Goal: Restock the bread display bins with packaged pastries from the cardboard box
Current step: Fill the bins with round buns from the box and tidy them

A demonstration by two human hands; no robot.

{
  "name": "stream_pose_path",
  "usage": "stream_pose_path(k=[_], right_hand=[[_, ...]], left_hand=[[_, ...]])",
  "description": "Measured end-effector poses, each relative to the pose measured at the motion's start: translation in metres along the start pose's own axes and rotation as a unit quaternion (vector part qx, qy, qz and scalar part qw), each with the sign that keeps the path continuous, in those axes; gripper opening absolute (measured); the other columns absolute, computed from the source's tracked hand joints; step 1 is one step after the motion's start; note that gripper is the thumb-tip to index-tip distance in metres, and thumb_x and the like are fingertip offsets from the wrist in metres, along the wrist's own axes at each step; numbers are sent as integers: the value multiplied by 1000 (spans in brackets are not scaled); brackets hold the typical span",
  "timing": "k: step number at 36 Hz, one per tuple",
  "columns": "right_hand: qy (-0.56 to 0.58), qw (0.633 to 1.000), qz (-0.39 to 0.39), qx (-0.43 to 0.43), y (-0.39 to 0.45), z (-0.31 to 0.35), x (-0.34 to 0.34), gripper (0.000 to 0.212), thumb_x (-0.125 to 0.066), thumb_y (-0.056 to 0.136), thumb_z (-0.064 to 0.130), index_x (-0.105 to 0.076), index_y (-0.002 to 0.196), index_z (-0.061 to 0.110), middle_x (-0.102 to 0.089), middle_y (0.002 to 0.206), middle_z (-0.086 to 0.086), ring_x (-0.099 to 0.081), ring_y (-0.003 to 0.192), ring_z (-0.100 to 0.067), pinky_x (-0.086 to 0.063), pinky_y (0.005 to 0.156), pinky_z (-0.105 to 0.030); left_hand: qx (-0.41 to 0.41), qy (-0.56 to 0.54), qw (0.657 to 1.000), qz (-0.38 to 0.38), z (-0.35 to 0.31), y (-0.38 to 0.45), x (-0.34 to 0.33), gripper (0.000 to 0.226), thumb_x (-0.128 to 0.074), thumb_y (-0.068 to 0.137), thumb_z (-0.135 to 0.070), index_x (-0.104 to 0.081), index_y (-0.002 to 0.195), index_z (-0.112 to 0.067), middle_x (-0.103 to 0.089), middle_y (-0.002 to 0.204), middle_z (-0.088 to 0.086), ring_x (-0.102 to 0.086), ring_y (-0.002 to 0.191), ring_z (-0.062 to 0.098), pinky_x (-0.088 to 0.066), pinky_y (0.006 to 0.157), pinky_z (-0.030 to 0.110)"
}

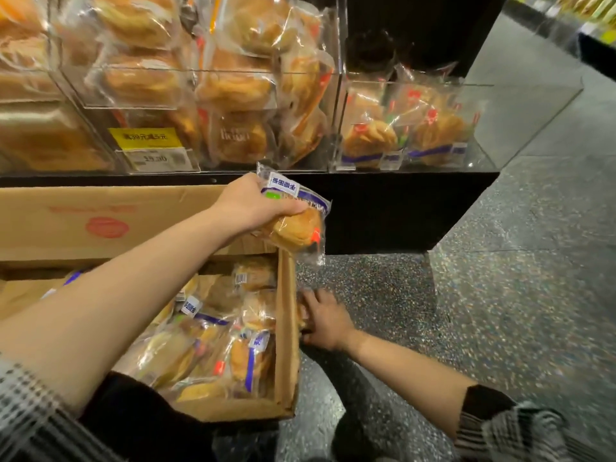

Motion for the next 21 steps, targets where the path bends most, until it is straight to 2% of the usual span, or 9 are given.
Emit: stream_pose_path(k=[2,5,8,10,12,14,16,18,21], right_hand=[[-4,1000,-23,-9,5,-3,-4,98,-77,75,34,-14,150,27,-34,139,-8,-33,129,-27,-39,105,-48],[20,998,-63,-8,8,-7,0,91,-74,78,27,-18,149,28,-41,137,-7,-38,127,-26,-42,102,-43],[173,980,-79,-55,6,-22,11,77,-76,76,22,-30,138,16,-52,127,-7,-52,114,-24,-47,93,-35],[331,933,-71,-121,2,-38,17,64,-76,77,16,-38,127,9,-56,116,-6,-58,101,-21,-49,81,-28],[519,837,-34,-172,-7,-45,17,48,-71,82,9,-47,123,2,-62,114,-16,-61,94,-26,-55,77,-33],[656,728,11,-201,-20,-44,21,24,-62,87,5,-58,111,4,-65,105,-21,-63,85,-30,-56,73,-40],[723,661,41,-197,-32,-42,33,18,-53,90,4,-58,106,7,-64,100,-18,-62,86,-30,-53,82,-45],[745,640,41,-186,-42,-44,51,21,-48,92,7,-56,111,8,-64,99,-15,-62,88,-28,-53,84,-47],[737,654,16,-166,-59,-47,84,23,-43,92,10,-57,110,9,-68,91,-8,-66,79,-22,-57,69,-39]], left_hand=[[-4,5,1000,-3,1,1,0,47,-77,68,-53,-68,103,-22,-65,90,-8,-57,77,3,-38,60,16],[1,-1,1000,-17,5,2,2,56,-77,66,-56,-68,109,-20,-68,101,-4,-61,91,13,-43,72,24],[-3,-15,1000,-12,8,3,1,57,-78,64,-56,-69,107,-21,-70,101,-3,-64,95,14,-47,77,27],[-6,-17,1000,-8,8,3,0,70,-78,55,-67,-68,108,-22,-70,102,-4,-64,94,13,-50,81,29],[0,-20,1000,-12,10,3,1,88,-74,41,-75,-66,111,-22,-70,103,-4,-65,94,13,-53,84,32],[7,-26,999,-21,12,2,3,87,-77,44,-72,-64,113,-20,-69,105,-3,-65,95,16,-54,86,35],[15,-36,999,-32,14,1,4,80,-80,53,-64,-61,116,-18,-68,108,-1,-64,99,18,-53,90,39],[14,-33,999,-39,12,0,6,75,-81,56,-60,-61,115,-17,-67,109,0,-63,100,19,-52,91,40],[11,-49,997,-55,6,-3,12,69,-82,63,-52,-59,116,-14,-66,110,1,-61,102,20,-50,93,40]])
Point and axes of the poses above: each hand's wrist, its own y-axis towards the middle knuckle, its own x-axis out of the back of the hand, z = x × y, the point moved 9 cm from there along y, towards the middle knuckle
